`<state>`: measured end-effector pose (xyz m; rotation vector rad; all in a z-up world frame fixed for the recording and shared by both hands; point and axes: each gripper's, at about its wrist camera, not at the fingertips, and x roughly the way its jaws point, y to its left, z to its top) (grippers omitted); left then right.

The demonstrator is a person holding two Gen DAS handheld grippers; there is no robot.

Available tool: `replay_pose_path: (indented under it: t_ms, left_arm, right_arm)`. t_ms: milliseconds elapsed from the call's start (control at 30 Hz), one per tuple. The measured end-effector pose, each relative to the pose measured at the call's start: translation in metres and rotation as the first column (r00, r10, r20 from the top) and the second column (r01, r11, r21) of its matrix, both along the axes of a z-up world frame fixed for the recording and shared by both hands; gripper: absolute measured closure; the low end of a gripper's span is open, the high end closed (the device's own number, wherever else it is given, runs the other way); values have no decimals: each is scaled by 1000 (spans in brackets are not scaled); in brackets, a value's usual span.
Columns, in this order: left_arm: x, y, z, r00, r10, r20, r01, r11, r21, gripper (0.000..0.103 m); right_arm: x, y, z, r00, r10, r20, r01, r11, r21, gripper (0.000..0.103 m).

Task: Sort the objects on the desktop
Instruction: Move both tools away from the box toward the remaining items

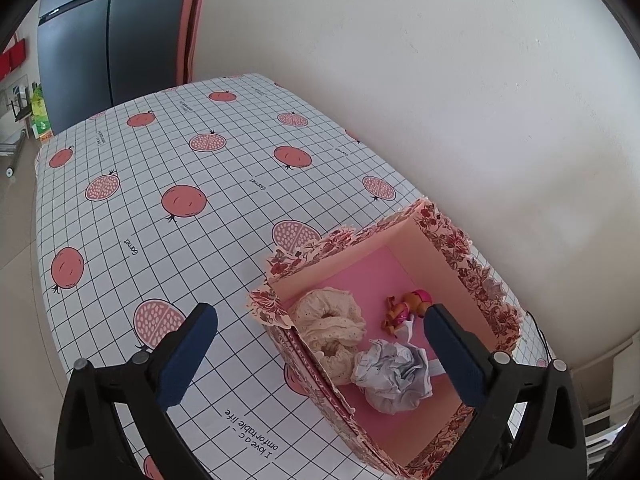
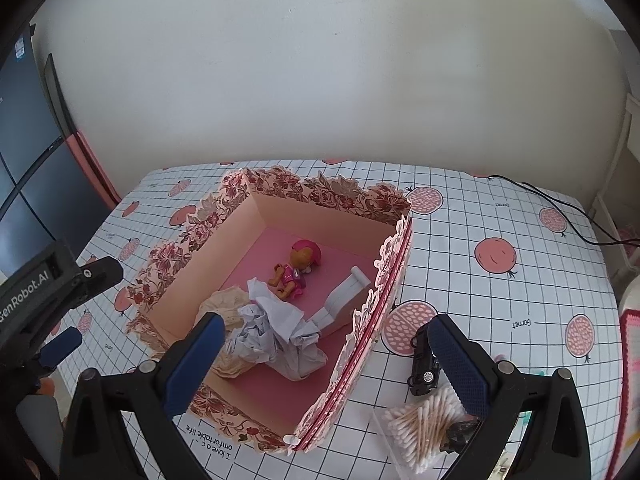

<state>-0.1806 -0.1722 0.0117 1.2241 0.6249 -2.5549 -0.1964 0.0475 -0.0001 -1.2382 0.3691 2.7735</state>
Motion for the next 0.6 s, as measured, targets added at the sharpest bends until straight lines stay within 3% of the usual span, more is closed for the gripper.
replay_pose_path:
  t_ms: [467,600]
  left_arm:
    - [11,19,16,999,-38,-39,37,999,-35,0]
    - [19,31,25,994,-64,-85,65,998,0,0]
  right_arm:
    - [16,26,17,1000,-26,4,26,999,29,0]
    - [30,50,30,998,-60,-16,61,998,19,0]
